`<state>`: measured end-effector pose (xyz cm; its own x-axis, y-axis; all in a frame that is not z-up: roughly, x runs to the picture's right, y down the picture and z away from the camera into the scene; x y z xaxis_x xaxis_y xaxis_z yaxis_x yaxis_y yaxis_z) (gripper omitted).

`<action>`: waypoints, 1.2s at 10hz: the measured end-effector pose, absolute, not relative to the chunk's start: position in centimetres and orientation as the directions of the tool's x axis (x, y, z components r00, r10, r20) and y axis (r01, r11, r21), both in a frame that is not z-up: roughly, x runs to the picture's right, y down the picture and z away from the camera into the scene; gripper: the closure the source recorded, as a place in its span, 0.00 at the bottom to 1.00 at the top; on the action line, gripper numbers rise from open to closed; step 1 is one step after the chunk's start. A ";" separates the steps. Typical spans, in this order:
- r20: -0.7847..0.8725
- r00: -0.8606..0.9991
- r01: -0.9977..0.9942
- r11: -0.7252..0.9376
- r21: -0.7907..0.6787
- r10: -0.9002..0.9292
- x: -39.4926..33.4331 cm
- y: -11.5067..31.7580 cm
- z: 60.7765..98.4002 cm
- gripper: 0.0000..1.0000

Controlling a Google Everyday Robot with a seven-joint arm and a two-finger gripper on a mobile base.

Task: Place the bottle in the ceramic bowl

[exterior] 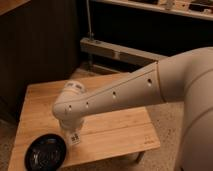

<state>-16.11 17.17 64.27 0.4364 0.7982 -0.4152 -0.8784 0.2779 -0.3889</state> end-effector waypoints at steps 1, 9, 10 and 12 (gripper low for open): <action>-0.409 0.438 -0.877 0.281 -0.391 0.800 -16.2 17.0 63.9 1.00; -0.372 0.469 -0.843 0.280 -0.459 0.801 -17.0 17.4 64.5 1.00; -0.344 0.495 -0.804 0.272 -0.528 0.798 -18.6 17.7 64.9 1.00; -0.305 0.548 -0.736 0.275 -0.618 0.779 -22.2 18.5 65.3 1.00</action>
<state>-22.17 18.46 65.31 0.5475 0.7793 -0.3049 -0.7361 0.2753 -0.6184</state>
